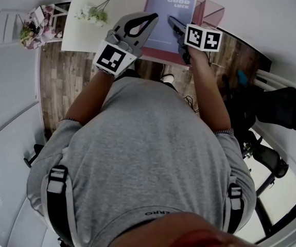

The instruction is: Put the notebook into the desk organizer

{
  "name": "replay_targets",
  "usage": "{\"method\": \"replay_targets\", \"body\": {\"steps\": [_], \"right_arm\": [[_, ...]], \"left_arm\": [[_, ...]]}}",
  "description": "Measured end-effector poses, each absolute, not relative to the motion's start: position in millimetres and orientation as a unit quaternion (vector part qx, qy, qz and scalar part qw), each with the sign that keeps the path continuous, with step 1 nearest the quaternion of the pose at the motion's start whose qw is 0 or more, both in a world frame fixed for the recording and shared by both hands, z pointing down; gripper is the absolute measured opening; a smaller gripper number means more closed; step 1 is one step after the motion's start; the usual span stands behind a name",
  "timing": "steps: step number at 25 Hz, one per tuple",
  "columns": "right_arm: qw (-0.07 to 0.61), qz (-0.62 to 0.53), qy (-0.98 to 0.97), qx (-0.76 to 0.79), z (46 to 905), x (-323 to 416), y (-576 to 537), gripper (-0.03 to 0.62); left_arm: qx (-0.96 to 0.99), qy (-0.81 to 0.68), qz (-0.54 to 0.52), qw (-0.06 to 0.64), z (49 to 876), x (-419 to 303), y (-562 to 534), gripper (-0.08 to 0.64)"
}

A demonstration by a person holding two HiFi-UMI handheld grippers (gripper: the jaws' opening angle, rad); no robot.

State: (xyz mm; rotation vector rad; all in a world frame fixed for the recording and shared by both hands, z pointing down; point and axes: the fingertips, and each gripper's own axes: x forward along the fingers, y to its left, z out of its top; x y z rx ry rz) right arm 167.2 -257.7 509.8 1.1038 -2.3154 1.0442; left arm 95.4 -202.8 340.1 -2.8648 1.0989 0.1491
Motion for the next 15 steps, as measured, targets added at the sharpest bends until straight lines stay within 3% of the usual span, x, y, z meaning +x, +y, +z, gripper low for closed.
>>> {"method": "replay_targets", "body": {"steps": [5,9,15], "right_arm": [[0.200,0.353,-0.812,0.420,511.5,170.5,-256.7,0.163],[0.227,0.337,-0.803,0.436,520.6,171.9,-254.1,0.102],[0.265,0.308,-0.795,0.450,530.4,172.7,-251.3,0.129]], "left_arm": [[-0.936,0.347,0.053,0.034,336.5,98.4,-204.2,0.018],[-0.940,0.336,0.053,0.038,335.2,100.3,-203.1,0.018],[-0.944,0.323,0.053,0.037,333.1,101.4,-201.1,0.018]]}}
